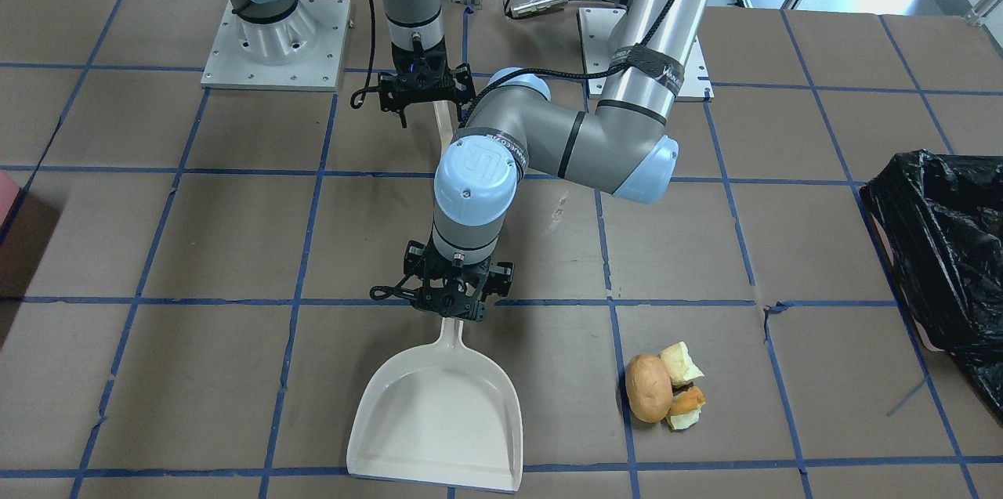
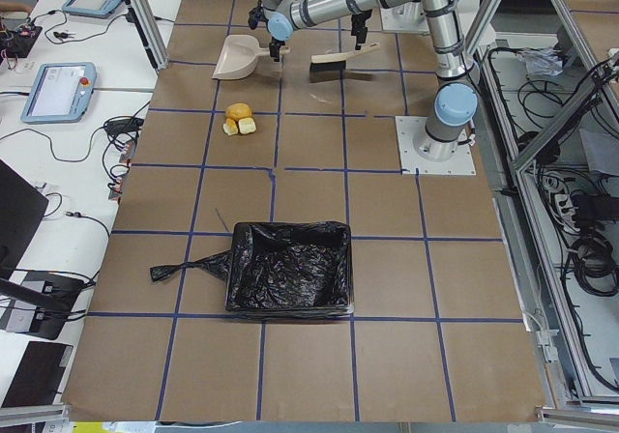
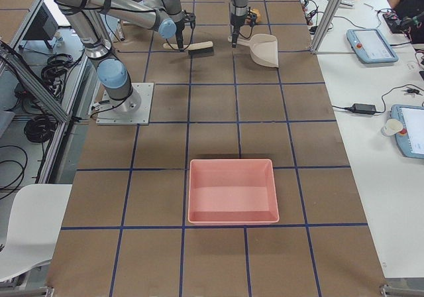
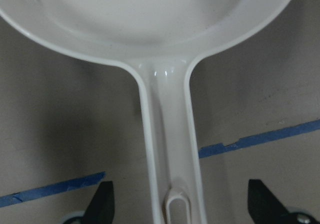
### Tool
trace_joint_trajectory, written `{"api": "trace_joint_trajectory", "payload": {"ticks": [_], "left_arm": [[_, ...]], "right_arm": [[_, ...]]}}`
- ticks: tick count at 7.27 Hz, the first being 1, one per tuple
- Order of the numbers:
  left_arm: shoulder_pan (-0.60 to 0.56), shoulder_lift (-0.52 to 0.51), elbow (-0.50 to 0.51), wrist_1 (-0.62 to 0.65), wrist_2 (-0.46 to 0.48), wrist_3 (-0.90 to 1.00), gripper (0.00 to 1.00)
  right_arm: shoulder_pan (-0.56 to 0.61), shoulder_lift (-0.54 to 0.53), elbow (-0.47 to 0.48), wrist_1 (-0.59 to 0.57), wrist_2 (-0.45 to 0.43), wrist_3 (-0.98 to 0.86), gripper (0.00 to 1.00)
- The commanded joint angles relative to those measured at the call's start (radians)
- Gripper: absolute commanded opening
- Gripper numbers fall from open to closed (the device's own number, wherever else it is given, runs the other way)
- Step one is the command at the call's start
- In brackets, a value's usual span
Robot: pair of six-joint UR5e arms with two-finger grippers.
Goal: Sweep and dump trash in nearest bin
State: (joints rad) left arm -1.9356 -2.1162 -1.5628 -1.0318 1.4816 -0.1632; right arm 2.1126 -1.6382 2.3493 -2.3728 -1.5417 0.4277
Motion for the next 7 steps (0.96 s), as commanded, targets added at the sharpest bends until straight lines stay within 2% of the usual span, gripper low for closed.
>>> {"api": "trace_joint_trajectory", "payload": {"ticks": [1, 2, 3, 4, 7], "left_arm": [[0.001, 0.016, 0.003, 0.003, -0.001, 0.014, 0.52], [0.001, 0.013, -0.002, 0.003, -0.004, 0.008, 0.29], [0.001, 0.012, -0.002, 0.003, -0.006, 0.014, 0.17], [0.001, 0.010, -0.003, 0.003, -0.006, 0.017, 0.16], [0.009, 0.025, 0.021, -0.005, 0.005, 0.014, 0.02]], "right_arm": [[0.020, 0.015, 0.022, -0.034, 0.006, 0.052, 1.00], [0.052, 0.023, 0.021, -0.037, 0.005, 0.066, 1.00], [0.079, 0.034, 0.022, -0.057, -0.001, 0.083, 1.00], [0.081, 0.050, 0.024, -0.080, -0.001, 0.085, 0.99], [0.084, 0.089, 0.025, -0.115, -0.012, 0.080, 0.99]]}}
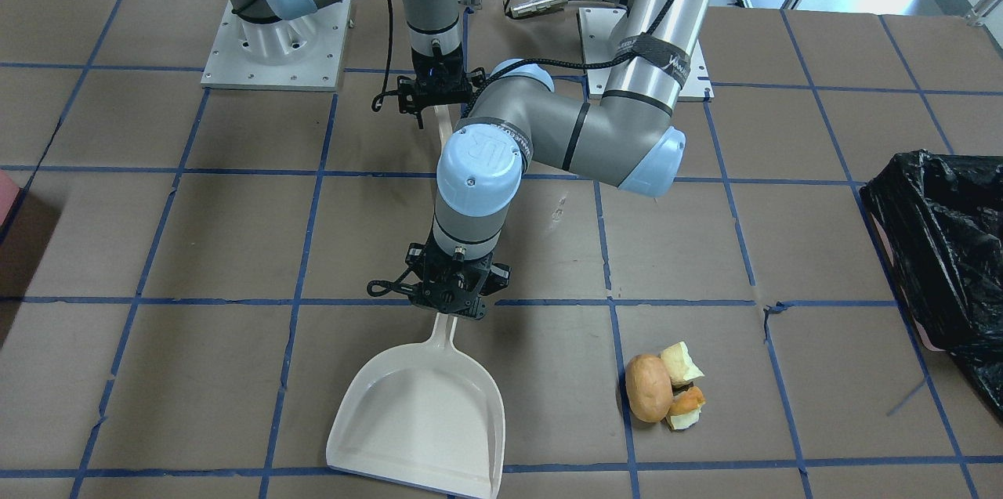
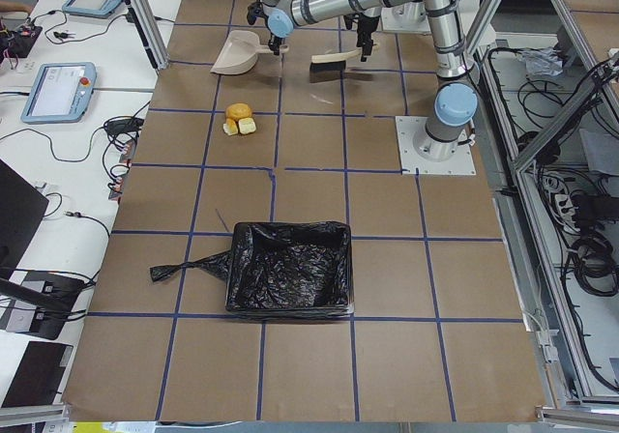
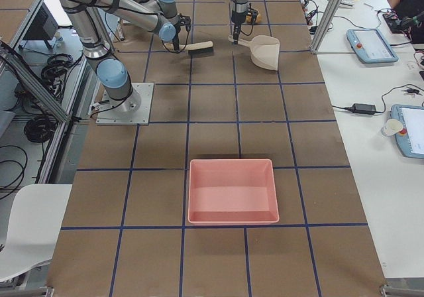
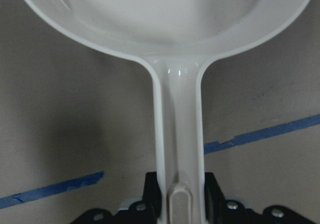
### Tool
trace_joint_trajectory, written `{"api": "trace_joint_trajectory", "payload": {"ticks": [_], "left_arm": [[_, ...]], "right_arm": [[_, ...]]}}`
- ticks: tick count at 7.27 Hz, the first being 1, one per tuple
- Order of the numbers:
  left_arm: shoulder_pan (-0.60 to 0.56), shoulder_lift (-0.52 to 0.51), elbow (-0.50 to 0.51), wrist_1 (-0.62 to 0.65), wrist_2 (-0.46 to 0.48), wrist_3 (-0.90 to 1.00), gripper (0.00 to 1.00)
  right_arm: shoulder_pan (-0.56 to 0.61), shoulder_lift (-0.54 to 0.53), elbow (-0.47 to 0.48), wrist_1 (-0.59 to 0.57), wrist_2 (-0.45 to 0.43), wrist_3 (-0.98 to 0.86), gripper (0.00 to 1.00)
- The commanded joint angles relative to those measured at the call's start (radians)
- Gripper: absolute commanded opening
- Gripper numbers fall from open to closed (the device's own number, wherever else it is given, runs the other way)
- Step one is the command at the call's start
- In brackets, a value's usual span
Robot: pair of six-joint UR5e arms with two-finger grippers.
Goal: Sweep and dump trash in nearest bin
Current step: 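Lift the dustpan with the left gripper and set it beside the scraps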
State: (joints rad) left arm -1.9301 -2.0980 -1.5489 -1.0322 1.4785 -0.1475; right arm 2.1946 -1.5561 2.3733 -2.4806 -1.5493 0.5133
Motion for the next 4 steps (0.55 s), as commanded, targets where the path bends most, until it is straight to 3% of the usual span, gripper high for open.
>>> {"api": "trace_joint_trajectory", "payload": {"ticks": [1, 4], "left_arm": [[0.005, 0.028, 0.007, -0.006, 0.009, 0.000, 0.00], [0.117, 0.126, 0.012, -0.075, 0.031, 0.154, 0.00]], "right_arm": [[0.002, 0.002, 0.003, -0.008, -0.003, -0.004, 0.98], [0.002, -0.015, 0.035, -0.099, -0.005, -0.016, 0.99]]}}
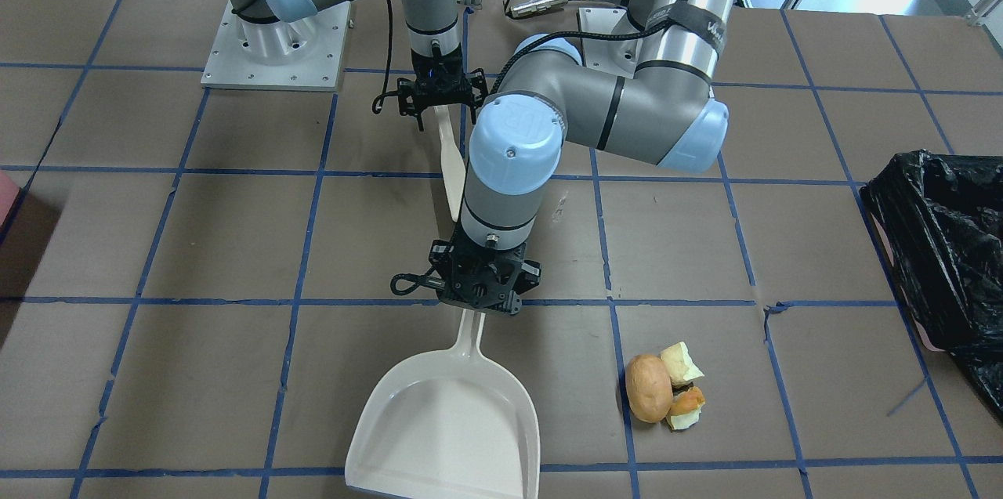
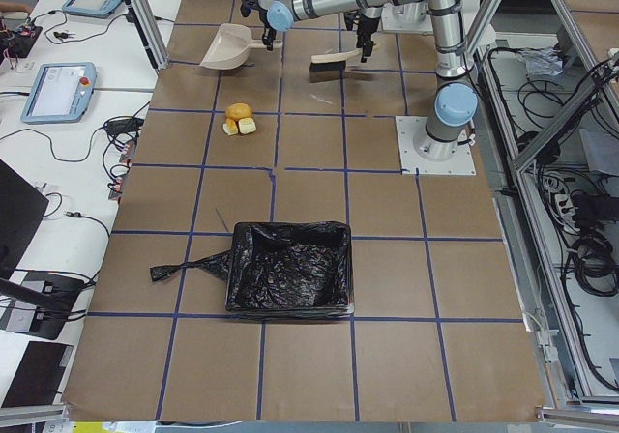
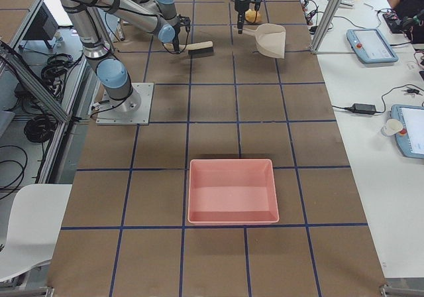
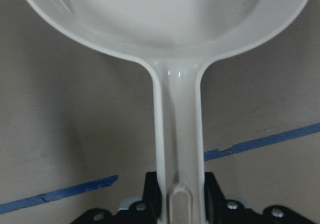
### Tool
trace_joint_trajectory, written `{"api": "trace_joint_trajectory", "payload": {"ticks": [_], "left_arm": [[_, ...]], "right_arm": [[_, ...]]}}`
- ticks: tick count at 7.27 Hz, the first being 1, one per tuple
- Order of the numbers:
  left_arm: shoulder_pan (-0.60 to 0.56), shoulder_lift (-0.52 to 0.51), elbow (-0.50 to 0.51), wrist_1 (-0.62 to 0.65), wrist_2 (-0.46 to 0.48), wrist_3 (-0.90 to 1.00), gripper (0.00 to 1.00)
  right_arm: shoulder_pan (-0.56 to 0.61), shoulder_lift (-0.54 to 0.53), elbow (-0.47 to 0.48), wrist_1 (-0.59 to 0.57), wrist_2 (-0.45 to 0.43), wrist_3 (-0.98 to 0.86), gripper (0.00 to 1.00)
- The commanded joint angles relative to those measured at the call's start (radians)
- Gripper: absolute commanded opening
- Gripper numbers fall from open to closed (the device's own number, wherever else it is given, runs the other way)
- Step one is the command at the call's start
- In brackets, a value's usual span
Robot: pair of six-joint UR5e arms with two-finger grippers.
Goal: Sweep and dump trash in nearest bin
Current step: 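Lift the dustpan with the left gripper and set it beside the scraps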
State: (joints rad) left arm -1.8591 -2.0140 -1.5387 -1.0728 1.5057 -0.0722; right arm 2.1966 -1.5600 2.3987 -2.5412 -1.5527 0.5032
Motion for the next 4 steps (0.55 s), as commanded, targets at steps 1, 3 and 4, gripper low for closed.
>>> {"api": "trace_joint_trajectory", "payload": {"ticks": [1, 3, 4], "left_arm": [[0.082, 0.076, -0.001, -0.105, 0.014, 0.151, 0.00], [0.174, 0.136, 0.000, -0.168, 0.033, 0.313, 0.00], [0.210, 0.168, 0.000, -0.215, 0.028, 0.393, 0.00]], "right_arm": [[0.000, -0.028, 0.014, -0.041, -0.004, -0.006, 0.99], [0.000, -0.045, 0.056, -0.053, -0.003, -0.003, 0.99], [0.000, -0.045, 0.056, -0.054, -0.003, -0.002, 0.99]]}}
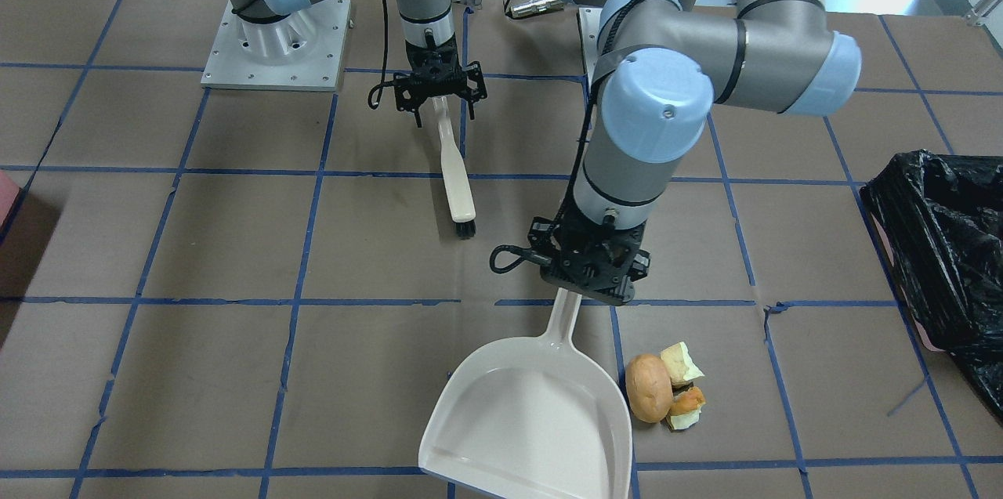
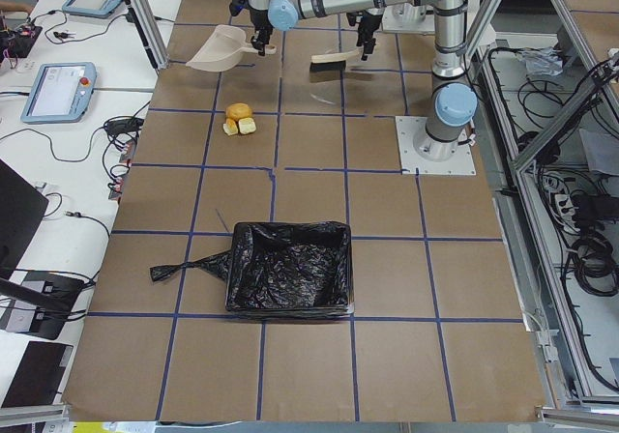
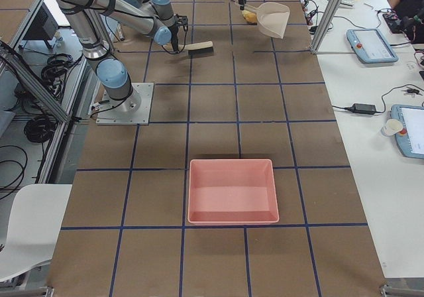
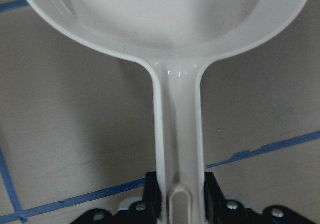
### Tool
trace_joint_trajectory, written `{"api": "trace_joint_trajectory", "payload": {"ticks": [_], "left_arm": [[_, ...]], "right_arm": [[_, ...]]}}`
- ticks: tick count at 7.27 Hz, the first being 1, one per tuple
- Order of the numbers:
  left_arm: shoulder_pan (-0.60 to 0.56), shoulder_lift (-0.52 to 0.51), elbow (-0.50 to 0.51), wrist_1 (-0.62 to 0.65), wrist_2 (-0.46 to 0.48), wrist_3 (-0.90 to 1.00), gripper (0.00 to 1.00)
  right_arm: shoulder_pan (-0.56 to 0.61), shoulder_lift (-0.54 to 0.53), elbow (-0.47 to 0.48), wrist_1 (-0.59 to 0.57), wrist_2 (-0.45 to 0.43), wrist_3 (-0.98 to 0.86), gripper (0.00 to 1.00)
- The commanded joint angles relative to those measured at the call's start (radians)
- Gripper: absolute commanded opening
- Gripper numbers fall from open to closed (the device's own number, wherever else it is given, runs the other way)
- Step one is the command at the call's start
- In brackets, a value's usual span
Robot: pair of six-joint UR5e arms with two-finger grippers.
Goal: Sweep and dump trash in nearest bin
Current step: 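Lift the dustpan with the left gripper and set it beside the scraps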
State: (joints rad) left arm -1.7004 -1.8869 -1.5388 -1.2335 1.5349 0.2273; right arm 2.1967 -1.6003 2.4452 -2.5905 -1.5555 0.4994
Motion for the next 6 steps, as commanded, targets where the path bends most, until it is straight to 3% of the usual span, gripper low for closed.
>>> {"api": "trace_joint_trajectory", "payload": {"ticks": [1, 2, 4, 6], "left_arm": [[0.103, 0.079, -0.030, -0.087, -0.004, 0.180, 0.00], [0.182, 0.112, -0.027, -0.137, -0.004, 0.286, 0.00], [0.281, 0.164, -0.032, -0.242, 0.011, 0.587, 0.00], [0.397, 0.170, -0.021, -0.261, 0.089, 0.815, 0.00]], "right_arm": [[0.000, -0.004, 0.009, -0.005, 0.000, 0.002, 0.98], [-0.002, -0.003, 0.008, -0.005, 0.000, 0.001, 0.91], [-0.015, -0.003, 0.003, -0.007, 0.000, -0.005, 0.52], [-0.017, -0.003, -0.015, -0.007, 0.002, -0.001, 0.27]]}}
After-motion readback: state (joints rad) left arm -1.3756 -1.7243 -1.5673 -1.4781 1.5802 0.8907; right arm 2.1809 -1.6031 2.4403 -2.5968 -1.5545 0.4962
